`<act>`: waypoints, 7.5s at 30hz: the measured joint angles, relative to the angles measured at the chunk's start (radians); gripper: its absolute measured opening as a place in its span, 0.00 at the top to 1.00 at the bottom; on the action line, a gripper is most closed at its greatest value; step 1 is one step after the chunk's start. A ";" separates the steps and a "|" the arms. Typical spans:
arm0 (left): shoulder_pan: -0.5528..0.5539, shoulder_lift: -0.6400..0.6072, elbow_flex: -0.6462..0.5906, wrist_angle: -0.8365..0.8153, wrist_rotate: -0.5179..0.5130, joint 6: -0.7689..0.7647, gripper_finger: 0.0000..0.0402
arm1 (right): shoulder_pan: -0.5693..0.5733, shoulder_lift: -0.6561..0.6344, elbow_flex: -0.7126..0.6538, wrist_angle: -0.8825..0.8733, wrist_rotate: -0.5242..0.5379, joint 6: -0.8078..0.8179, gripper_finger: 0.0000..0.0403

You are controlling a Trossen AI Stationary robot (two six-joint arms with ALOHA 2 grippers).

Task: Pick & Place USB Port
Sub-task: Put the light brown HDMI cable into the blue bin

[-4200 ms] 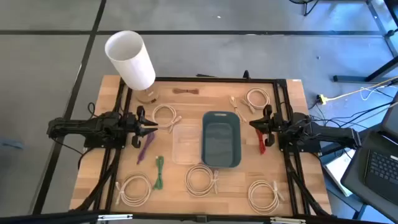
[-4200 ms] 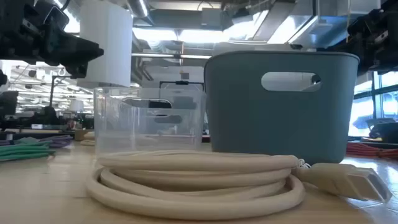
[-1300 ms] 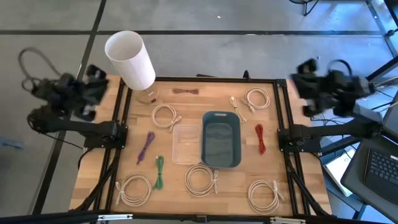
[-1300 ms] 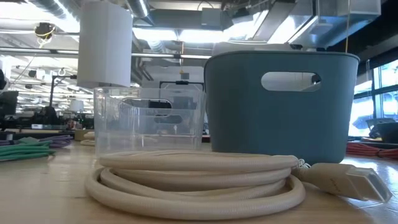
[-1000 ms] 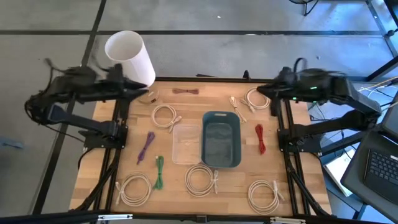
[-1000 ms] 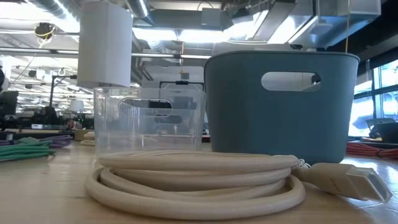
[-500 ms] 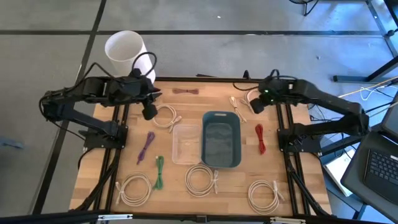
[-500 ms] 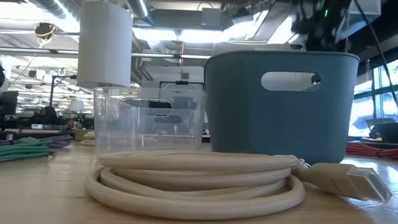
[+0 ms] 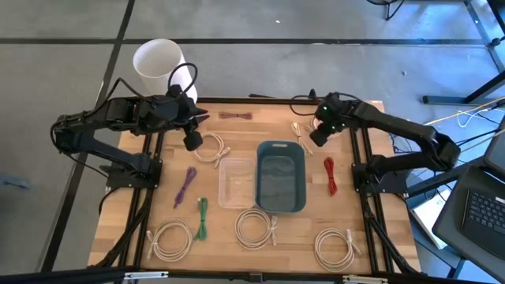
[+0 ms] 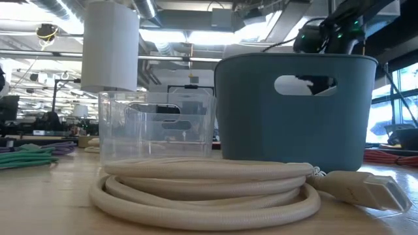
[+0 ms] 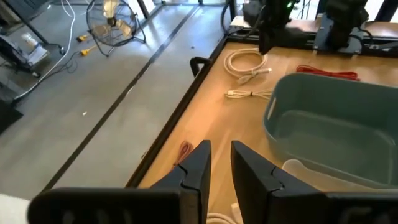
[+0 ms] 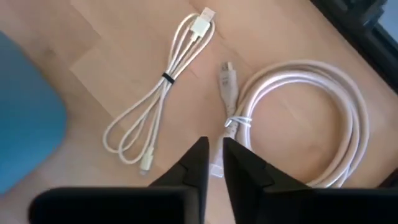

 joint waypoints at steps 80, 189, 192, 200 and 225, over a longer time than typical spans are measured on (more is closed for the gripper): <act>0.077 0.000 0.000 0.017 -0.013 0.080 0.90 | 0.569 0.073 0.782 0.153 -0.412 0.132 0.87; 0.096 0.000 0.000 0.009 -0.059 0.297 0.92 | 1.150 0.390 1.013 -0.760 0.004 1.108 0.52; 0.119 0.000 0.000 0.009 -0.053 0.298 0.92 | 1.261 0.395 0.929 -0.760 -0.026 1.330 0.52; 0.185 0.000 0.000 0.009 0.049 0.288 0.92 | 1.468 0.395 0.631 -0.570 -0.001 1.887 0.52; 0.209 0.000 0.000 0.019 0.086 0.312 0.92 | 1.464 0.504 0.153 0.216 -0.161 2.205 0.52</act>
